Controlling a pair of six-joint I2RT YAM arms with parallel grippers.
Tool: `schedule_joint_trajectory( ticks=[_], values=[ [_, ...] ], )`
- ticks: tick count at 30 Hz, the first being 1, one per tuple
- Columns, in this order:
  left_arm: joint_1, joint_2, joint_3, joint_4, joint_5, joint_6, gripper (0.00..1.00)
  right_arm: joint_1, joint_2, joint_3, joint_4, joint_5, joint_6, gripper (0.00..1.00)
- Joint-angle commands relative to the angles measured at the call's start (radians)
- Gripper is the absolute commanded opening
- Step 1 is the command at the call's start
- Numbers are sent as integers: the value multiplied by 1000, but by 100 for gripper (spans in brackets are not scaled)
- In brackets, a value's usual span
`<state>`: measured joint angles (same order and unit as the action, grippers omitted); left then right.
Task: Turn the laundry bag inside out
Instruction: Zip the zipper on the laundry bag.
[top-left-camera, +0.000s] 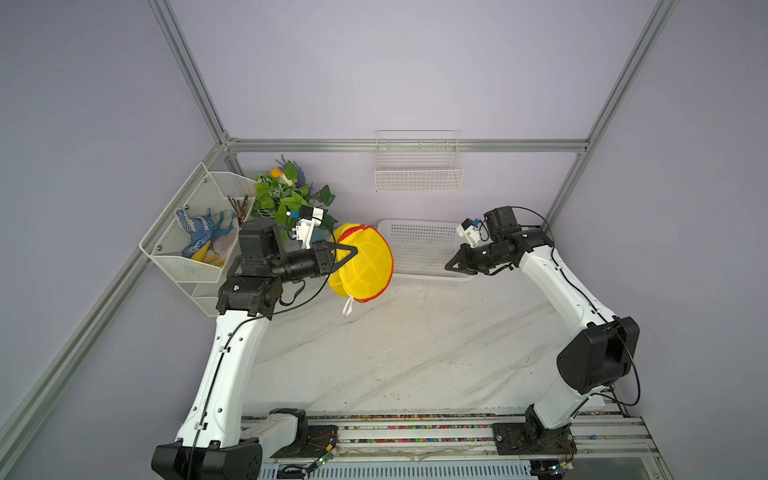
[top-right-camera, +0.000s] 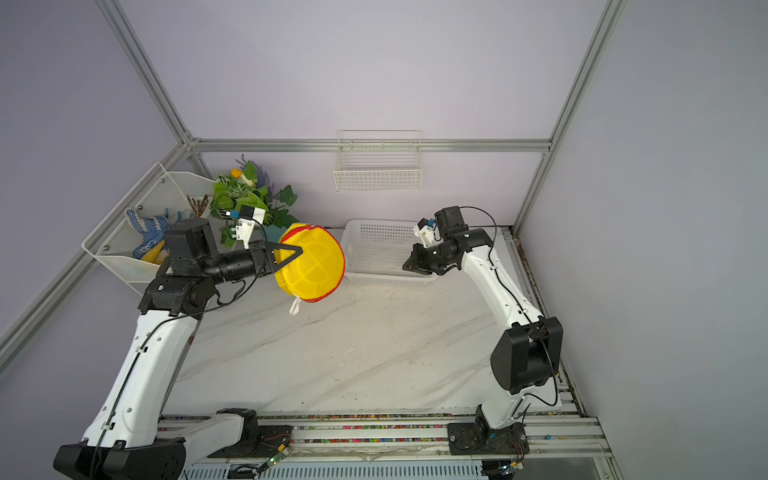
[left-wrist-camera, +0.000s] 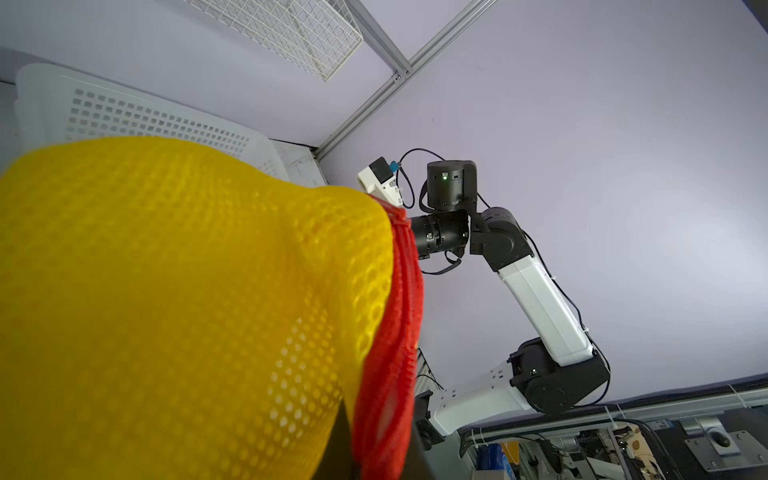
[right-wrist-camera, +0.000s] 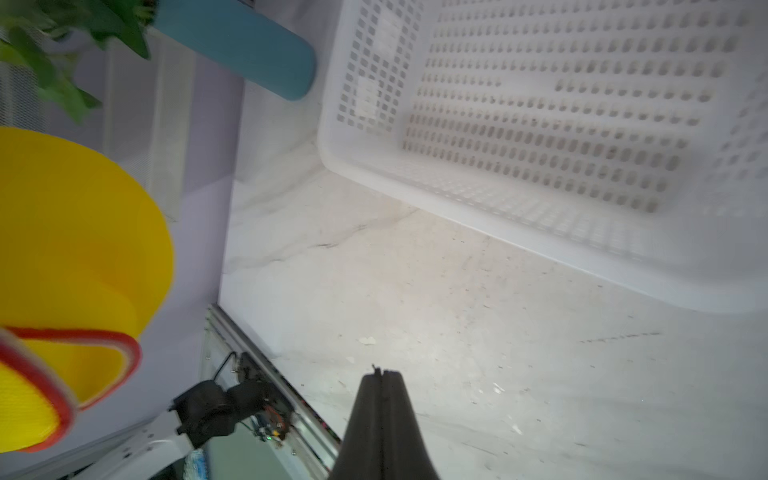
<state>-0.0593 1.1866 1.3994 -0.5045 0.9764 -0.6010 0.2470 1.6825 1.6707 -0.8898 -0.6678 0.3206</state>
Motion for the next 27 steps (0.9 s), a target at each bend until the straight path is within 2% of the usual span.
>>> schedule_joint_trajectory(
  ticks=[1, 3, 5, 6, 7, 9, 14, 18, 22, 27],
  values=[
    [-1, 1, -35, 47, 64, -26, 0, 0, -72, -34, 370, -274, 255, 33],
    [-1, -5, -71, 69, 75, -23, 0, -2, -92, -105, 691, -396, 538, 35],
    [-2, -7, -115, 149, 99, -66, 0, 4, -99, -168, 1008, -437, 802, 38],
    [-5, -8, -138, 210, 113, -103, 0, 11, -94, -182, 1115, -443, 894, 38],
    [-8, -5, -160, 265, 129, -135, 0, 18, -84, -176, 1152, -447, 930, 38],
    [-26, 9, -177, 319, 147, -173, 0, 32, -60, -145, 1160, -443, 945, 38],
    [-75, 46, -164, 320, 155, -168, 0, 88, 21, -63, 1264, -462, 1054, 38],
    [-106, 74, -138, 298, 157, -153, 0, 141, 71, 16, 1199, -478, 1020, 38],
    [-122, 87, -113, 258, 152, -125, 0, 156, 82, 21, 1168, -491, 1007, 35],
    [-133, 99, -92, 237, 152, -110, 0, 184, 77, 23, 1016, -497, 896, 35]
  ],
)
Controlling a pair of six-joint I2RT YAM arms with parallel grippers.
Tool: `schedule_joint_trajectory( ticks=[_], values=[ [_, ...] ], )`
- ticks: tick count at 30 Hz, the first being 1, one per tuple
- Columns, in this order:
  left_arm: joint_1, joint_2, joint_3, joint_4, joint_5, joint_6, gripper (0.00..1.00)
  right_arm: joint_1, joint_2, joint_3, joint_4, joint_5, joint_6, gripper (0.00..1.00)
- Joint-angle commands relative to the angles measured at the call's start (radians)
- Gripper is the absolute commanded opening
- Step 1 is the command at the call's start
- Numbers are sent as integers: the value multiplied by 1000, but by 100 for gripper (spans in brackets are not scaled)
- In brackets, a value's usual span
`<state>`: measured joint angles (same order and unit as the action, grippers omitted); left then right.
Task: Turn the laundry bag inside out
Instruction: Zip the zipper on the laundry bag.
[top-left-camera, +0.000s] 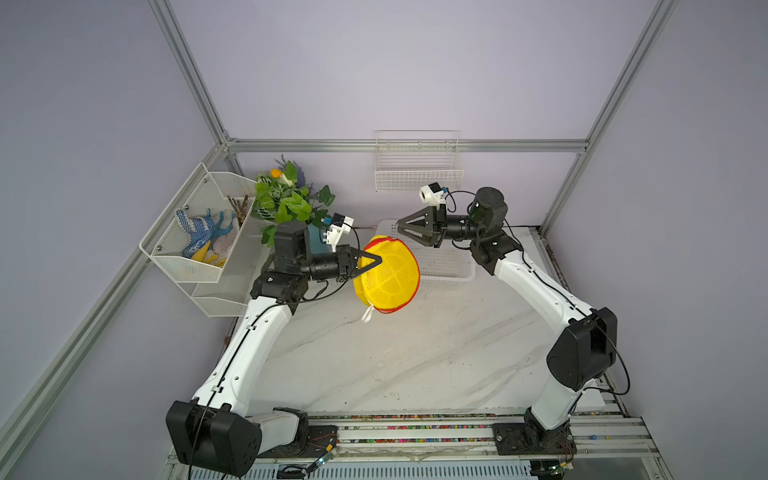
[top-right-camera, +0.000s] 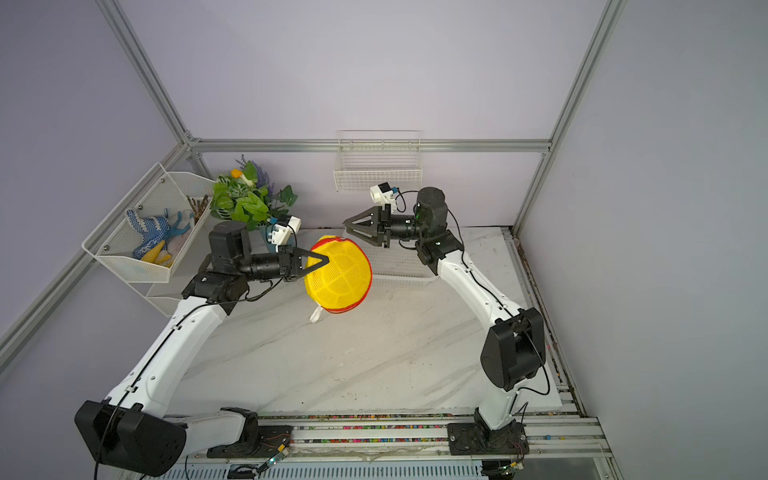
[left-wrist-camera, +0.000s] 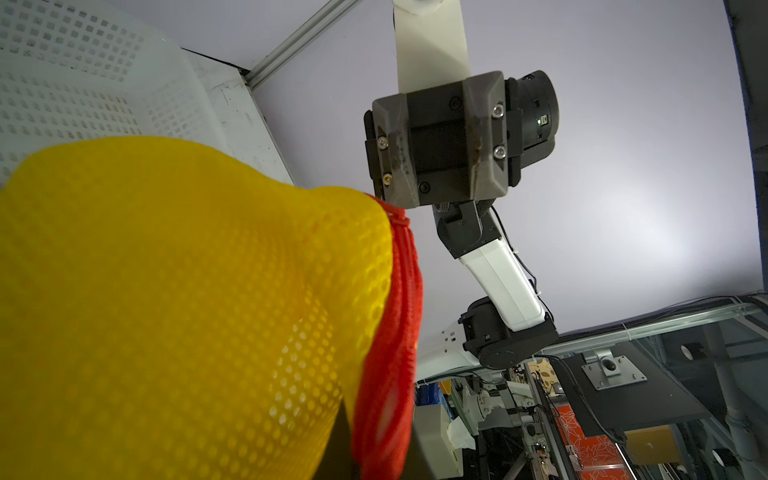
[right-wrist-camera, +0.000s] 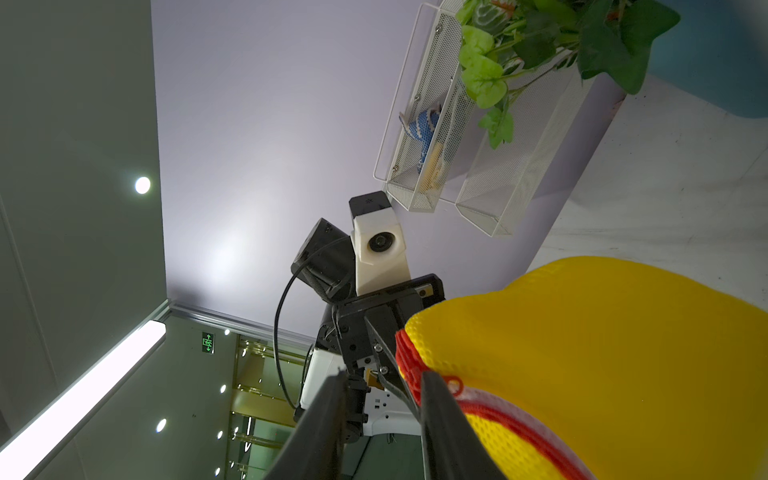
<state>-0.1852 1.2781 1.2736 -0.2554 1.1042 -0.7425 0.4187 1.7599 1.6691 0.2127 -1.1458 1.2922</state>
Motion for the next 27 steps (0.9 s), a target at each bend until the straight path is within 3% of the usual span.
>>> schedule_joint_trajectory(
  ticks=[1, 5, 12, 16, 21, 27],
  values=[
    [-8, 9, 35, -15, 23, 34, 0, 12, -3, 21, -107, -20, -92, 34],
    [-14, 12, 40, -16, 25, 35, 0, 13, -10, 11, -202, -11, -165, 34],
    [-19, 18, 43, -19, 23, 41, 0, 23, -7, 1, -230, -13, -181, 34],
    [-20, 24, 38, -19, 23, 46, 0, 37, -8, -7, -206, -29, -152, 34],
    [-29, 33, 36, -26, 20, 56, 0, 45, -11, -53, -36, -45, -14, 33],
    [-32, 35, 32, -58, 11, 81, 0, 46, -32, -116, -47, -36, 1, 32]
  ],
)
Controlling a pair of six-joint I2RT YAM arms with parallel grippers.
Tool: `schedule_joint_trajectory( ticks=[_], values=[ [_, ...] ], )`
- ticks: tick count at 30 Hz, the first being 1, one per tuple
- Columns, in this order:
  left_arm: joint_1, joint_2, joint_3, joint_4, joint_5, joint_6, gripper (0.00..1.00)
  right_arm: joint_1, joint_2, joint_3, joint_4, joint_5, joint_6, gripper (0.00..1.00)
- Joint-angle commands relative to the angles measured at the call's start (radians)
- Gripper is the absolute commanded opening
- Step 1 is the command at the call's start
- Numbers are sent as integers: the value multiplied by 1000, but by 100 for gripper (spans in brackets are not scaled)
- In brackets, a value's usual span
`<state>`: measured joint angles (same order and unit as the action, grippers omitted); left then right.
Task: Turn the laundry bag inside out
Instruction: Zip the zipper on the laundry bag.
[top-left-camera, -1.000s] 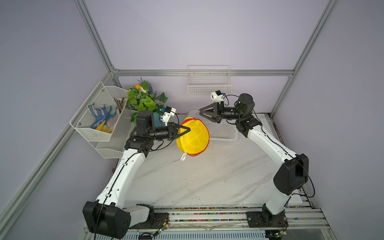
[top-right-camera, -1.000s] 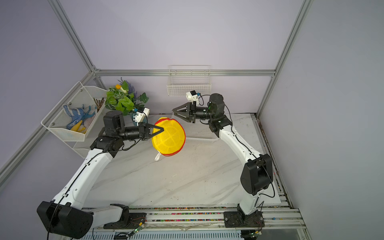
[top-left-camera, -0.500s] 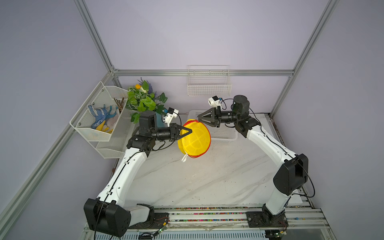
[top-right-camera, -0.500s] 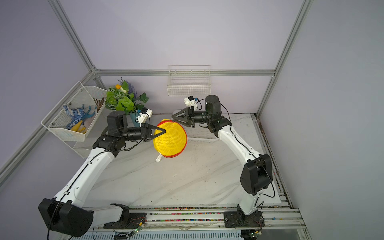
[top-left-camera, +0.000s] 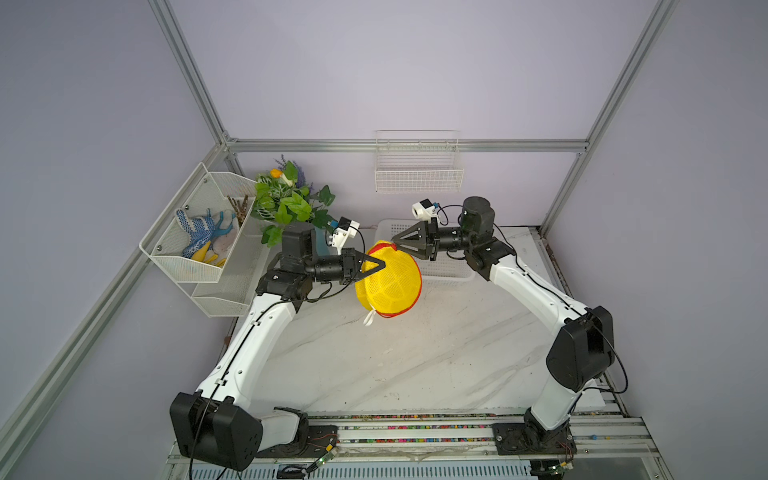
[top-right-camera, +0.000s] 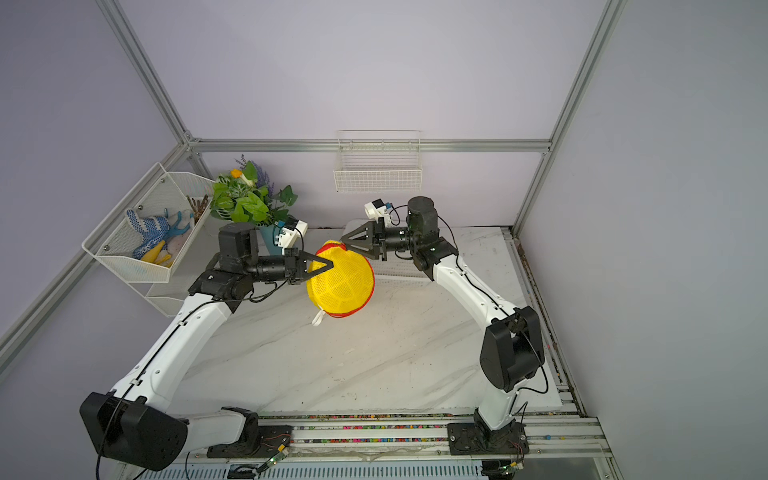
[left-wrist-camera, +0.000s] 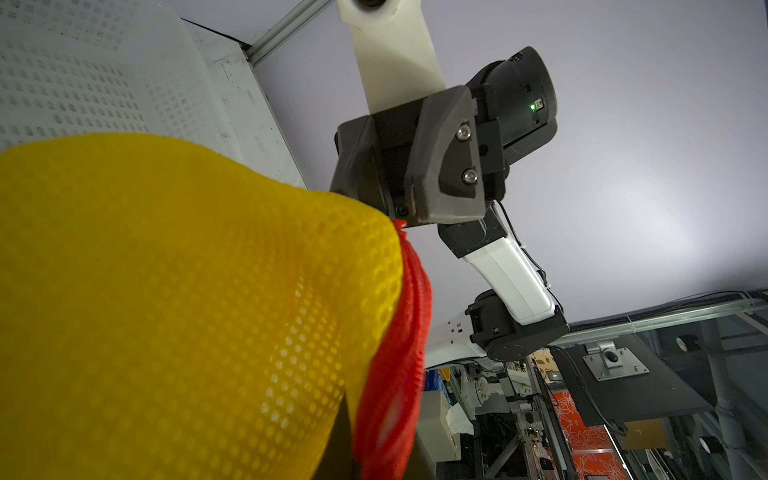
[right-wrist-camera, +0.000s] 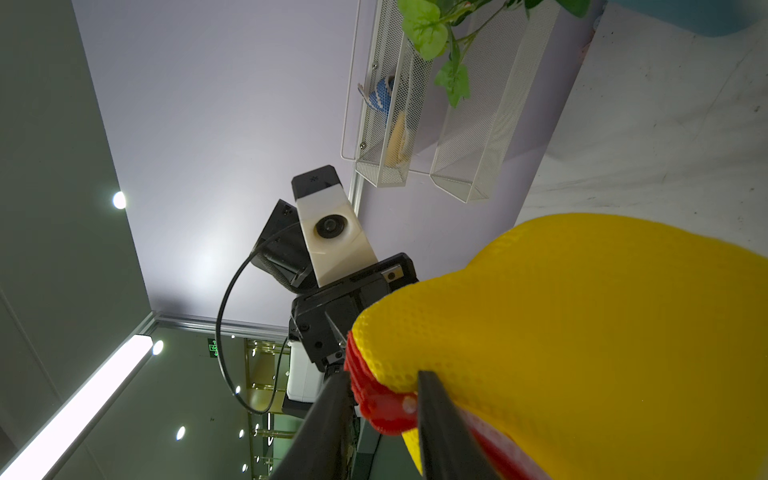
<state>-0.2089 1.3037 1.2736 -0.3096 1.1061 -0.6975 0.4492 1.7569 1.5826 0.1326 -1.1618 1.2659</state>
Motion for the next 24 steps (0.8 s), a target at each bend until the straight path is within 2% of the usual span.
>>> schedule_joint_trajectory(
  ticks=[1, 5, 7, 9, 12, 13, 20, 24],
  values=[
    [-9, 9, 32, -5, 9, 37, 0, 16, -28, -42, 12, -16, 17, 32],
    [-11, 12, 38, -11, 8, 44, 0, 15, -17, -42, -139, 25, -81, 38],
    [-11, 11, 39, -14, 8, 45, 0, 15, -13, -44, -130, 33, -72, 39],
    [-11, 9, 38, -21, 6, 48, 0, 15, -11, -60, -51, 31, -6, 39],
    [-12, 6, 36, -29, 3, 54, 0, 16, -10, -115, 188, 16, 173, 36],
    [-12, 7, 36, -34, 2, 57, 0, 18, -8, -122, 224, 8, 196, 35],
    [-17, 20, 44, -40, 0, 67, 0, 42, -20, -84, 67, -25, 74, 31],
    [-26, 29, 50, -58, -6, 82, 0, 49, -25, -65, -16, -32, 13, 23]
  ],
)
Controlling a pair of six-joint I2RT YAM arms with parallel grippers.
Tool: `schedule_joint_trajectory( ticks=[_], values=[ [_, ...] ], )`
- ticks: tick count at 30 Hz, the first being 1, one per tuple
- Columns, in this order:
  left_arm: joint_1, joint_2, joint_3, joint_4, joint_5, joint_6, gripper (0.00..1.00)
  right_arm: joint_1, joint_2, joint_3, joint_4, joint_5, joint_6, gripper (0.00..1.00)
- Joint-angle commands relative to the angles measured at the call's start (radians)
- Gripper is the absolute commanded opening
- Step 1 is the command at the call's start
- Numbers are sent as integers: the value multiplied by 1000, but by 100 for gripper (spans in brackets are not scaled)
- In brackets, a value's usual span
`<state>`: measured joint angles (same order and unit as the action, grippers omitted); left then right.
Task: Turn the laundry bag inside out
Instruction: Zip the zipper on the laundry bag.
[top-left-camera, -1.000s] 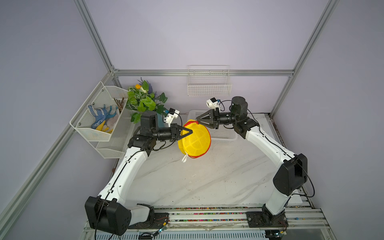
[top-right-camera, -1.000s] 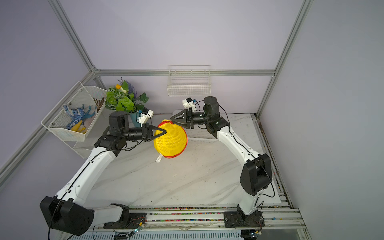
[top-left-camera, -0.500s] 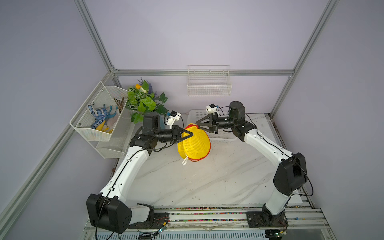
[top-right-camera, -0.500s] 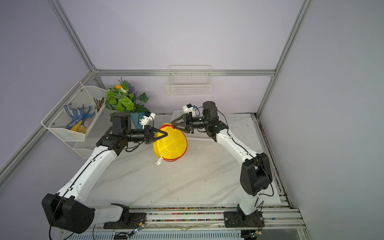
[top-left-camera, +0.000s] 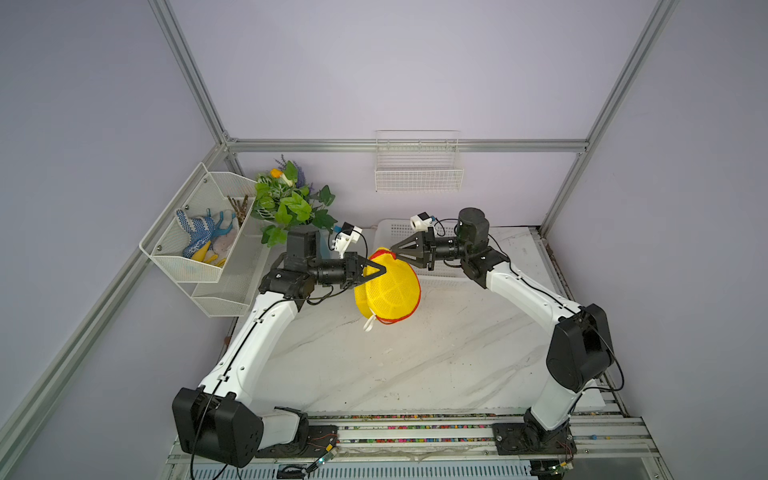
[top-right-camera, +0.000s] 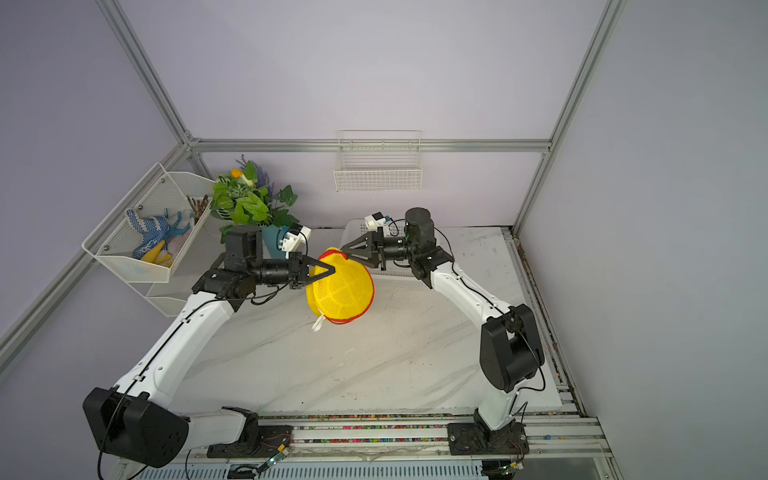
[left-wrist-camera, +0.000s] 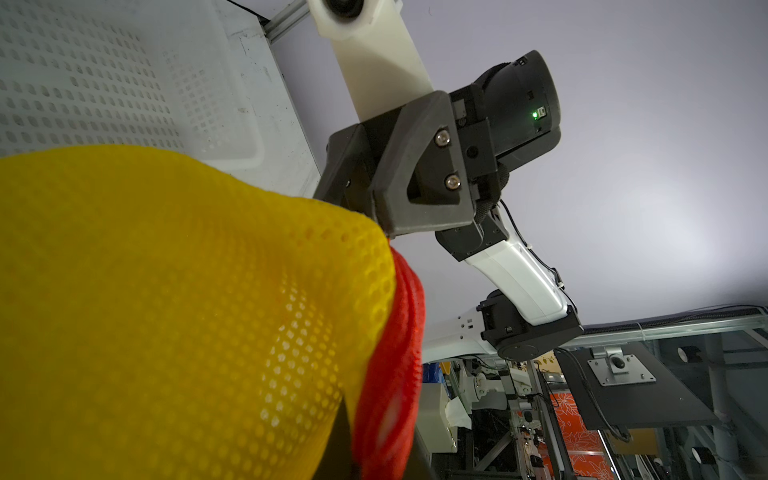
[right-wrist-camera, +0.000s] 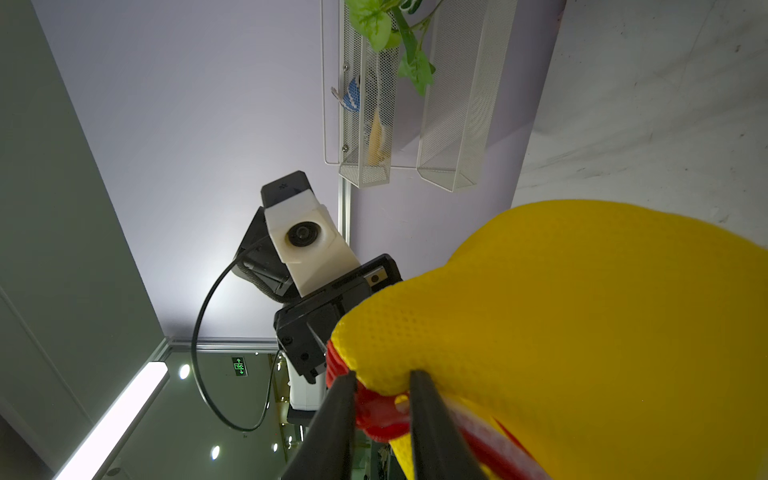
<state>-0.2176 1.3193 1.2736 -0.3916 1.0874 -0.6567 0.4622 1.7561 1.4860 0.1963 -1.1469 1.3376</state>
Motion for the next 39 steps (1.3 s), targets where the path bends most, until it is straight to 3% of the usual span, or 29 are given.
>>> schedule_joint_trajectory(
  ticks=[1, 7, 14, 16, 20, 24, 29, 35, 39],
  values=[
    [-18, 15, 50, 19, 11, 47, 0, 38, -25, 32, -85, -47, -64, 20],
    [-20, 17, 46, -8, 3, 69, 0, 39, -28, 26, -89, -48, -60, 0],
    [-20, 13, 38, -42, -8, 96, 0, 36, -30, 9, -15, -50, -1, 0],
    [-20, 12, 37, -51, -12, 102, 0, 33, -38, -28, 78, -47, 65, 20],
    [-20, 14, 38, -51, -12, 103, 0, 21, -52, -107, 244, -33, 190, 39],
    [-20, 17, 44, -50, -11, 101, 0, 4, -62, -138, 185, -18, 145, 45],
    [-21, 20, 58, -51, -8, 98, 0, -26, -65, -106, -117, 38, -82, 46],
    [-22, 28, 68, -50, -4, 94, 0, -22, -14, -39, -138, 67, -105, 47],
    [-23, 31, 73, -50, -4, 92, 0, -3, 15, -24, -42, 59, -34, 47]
  ],
)
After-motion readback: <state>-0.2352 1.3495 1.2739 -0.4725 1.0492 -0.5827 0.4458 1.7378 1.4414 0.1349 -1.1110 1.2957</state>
